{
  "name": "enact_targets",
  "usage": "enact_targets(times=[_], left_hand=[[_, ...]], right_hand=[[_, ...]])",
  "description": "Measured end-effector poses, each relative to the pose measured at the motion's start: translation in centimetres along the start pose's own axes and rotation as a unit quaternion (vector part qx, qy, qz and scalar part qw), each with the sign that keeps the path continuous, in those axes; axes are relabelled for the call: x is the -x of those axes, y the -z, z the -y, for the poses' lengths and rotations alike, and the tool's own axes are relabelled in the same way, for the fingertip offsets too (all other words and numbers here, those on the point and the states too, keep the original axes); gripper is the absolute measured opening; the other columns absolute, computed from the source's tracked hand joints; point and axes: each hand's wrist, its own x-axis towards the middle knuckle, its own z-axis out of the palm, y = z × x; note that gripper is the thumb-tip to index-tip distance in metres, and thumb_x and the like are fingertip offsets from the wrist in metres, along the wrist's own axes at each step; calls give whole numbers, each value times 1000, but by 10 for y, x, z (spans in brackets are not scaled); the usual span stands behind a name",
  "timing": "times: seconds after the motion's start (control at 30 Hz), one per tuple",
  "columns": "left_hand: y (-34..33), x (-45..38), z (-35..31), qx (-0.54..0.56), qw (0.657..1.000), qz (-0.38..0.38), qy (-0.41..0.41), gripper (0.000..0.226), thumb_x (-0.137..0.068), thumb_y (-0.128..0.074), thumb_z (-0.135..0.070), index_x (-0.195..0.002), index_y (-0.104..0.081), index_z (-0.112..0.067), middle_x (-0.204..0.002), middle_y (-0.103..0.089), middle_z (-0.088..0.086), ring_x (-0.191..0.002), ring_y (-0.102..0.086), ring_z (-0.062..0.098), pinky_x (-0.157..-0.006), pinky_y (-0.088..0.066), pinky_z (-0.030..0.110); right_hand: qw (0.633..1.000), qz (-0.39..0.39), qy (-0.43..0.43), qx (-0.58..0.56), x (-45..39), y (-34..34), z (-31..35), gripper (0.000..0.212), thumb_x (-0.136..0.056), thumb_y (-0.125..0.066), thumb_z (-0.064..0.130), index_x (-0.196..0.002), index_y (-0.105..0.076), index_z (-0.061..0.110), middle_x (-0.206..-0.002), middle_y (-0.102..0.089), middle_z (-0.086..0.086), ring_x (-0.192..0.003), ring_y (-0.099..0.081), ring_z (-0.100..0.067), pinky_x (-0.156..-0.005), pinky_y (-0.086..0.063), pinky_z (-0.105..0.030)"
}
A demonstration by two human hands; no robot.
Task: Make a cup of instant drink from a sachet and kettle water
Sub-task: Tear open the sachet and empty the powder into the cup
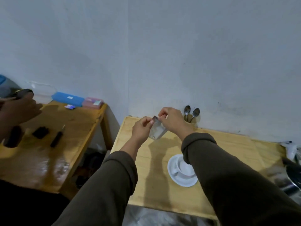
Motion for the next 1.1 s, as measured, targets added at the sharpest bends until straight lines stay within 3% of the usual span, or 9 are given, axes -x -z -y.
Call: enact_targets(times=[0.1, 0.23, 0.37, 0.5, 0.6, 0.7, 0.83, 1.1], left_hand=[[-5, 3, -12, -1, 1000, 6, -20, 10, -94, -55, -19, -91, -64, -15, -80, -61, -7, -74, -54, 7, -76, -44, 27], [-16, 9, -21, 14, 999, 3, -33, 17, -95, -52, -20, -98, -67, -11, -92, -66, -2, -88, -58, 13, -79, -45, 25], [-28, 17, -26, -4, 999, -2, -36, 16, -96, -50, -22, -89, -65, -19, -82, -63, -8, -86, -57, 16, -82, -46, 32], [-37, 23, -24, -34, 999, 5, -37, 19, -95, -50, -26, -91, -68, -20, -89, -67, -2, -97, -63, 26, -88, -50, 41], [-45, 28, -27, -39, 999, 7, -32, 20, -95, -49, -30, -82, -64, -31, -86, -66, -5, -93, -61, 24, -82, -49, 39], [-54, 31, -28, -27, 999, 13, -37, 19, -95, -50, -27, -88, -66, -21, -85, -65, -3, -85, -57, 17, -78, -44, 31], [-65, 37, -32, 4, 999, 32, -21, 18, -96, -50, -21, -87, -64, -16, -82, -61, -2, -83, -52, 15, -74, -41, 25], [-76, 42, -44, 58, 996, 49, 53, 31, -96, -48, -19, -67, -59, -21, -75, -57, 2, -75, -48, 18, -61, -37, 25]], right_hand=[[1000, 2, 20, 0, 2, 11, 5, 11, -85, -58, 12, -88, -69, 10, -86, -61, -3, -82, -54, -18, -71, -37, -24], [1000, 10, 18, -16, 8, 23, 3, 12, -87, -55, 12, -90, -67, 7, -84, -58, -2, -79, -53, -19, -70, -39, -25], [999, 10, 27, -31, 14, 28, -7, 15, -86, -55, 8, -93, -68, 8, -85, -58, -1, -80, -52, -17, -71, -38, -23], [999, 23, 32, -36, 20, 33, -16, 10, -85, -58, 9, -86, -68, 8, -82, -59, -2, -78, -52, -17, -66, -38, -23], [999, 20, 35, -28, 22, 35, -24, 10, -86, -56, 7, -83, -66, 9, -82, -57, -2, -77, -50, -17, -55, -34, -20], [999, 19, 43, -16, 25, 37, -32, 15, -86, -54, 4, -75, -58, 13, -84, -54, -3, -78, -49, -19, -58, -34, -23], [999, 22, 44, -18, 30, 38, -45, 18, -86, -51, 2, -73, -53, 13, -84, -50, -3, -77, -47, -19, -56, -31, -16], [993, 4, 111, 26, 36, 43, -54, 14, -84, -50, 0, -76, -53, 10, -83, -47, -2, -77, -43, -18, -54, -27, -16]])
